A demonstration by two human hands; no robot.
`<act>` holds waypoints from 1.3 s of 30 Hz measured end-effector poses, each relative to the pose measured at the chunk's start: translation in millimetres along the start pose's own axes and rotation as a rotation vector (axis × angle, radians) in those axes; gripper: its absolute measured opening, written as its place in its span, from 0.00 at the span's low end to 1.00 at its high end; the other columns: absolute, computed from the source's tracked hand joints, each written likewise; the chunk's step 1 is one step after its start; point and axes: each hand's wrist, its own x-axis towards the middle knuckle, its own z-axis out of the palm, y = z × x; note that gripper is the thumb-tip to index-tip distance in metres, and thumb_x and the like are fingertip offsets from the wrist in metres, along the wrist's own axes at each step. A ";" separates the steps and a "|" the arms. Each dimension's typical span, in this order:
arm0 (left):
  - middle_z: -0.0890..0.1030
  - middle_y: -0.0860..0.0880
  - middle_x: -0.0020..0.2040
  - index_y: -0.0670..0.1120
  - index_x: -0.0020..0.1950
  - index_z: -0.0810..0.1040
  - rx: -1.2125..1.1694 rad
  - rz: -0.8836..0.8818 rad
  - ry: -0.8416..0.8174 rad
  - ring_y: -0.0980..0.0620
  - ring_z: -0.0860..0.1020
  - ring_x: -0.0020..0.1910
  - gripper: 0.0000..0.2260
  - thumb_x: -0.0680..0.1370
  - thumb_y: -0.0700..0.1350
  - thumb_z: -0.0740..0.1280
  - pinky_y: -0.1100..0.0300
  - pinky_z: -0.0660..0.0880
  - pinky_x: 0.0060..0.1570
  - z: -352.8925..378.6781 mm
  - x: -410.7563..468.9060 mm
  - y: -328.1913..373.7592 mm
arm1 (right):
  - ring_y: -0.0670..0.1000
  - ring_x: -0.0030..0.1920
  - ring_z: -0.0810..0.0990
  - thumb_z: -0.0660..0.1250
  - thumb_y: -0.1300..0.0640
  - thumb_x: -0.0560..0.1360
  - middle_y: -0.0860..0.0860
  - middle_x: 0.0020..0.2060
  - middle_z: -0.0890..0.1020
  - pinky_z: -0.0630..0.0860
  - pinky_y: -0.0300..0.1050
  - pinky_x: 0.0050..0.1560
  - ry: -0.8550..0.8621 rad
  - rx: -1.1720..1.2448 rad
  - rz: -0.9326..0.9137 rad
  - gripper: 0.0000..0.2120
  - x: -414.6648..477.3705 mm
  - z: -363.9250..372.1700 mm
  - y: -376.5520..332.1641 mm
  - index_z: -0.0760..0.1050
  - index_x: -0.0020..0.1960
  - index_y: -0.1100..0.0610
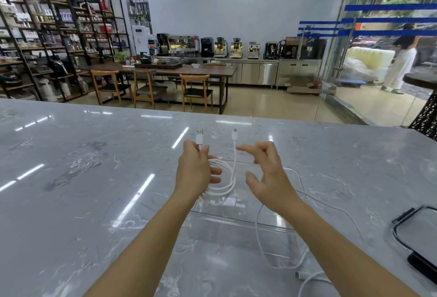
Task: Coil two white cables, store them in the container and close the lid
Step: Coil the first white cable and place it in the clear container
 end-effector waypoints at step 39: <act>0.73 0.52 0.40 0.50 0.43 0.72 0.262 0.337 -0.320 0.58 0.71 0.39 0.03 0.76 0.45 0.65 0.72 0.67 0.37 14.1 -7.7 -25.0 | 0.51 0.32 0.75 0.69 0.54 0.72 0.54 0.32 0.75 0.77 0.43 0.34 -0.619 0.201 0.455 0.11 26.4 -21.9 -13.0 0.79 0.47 0.62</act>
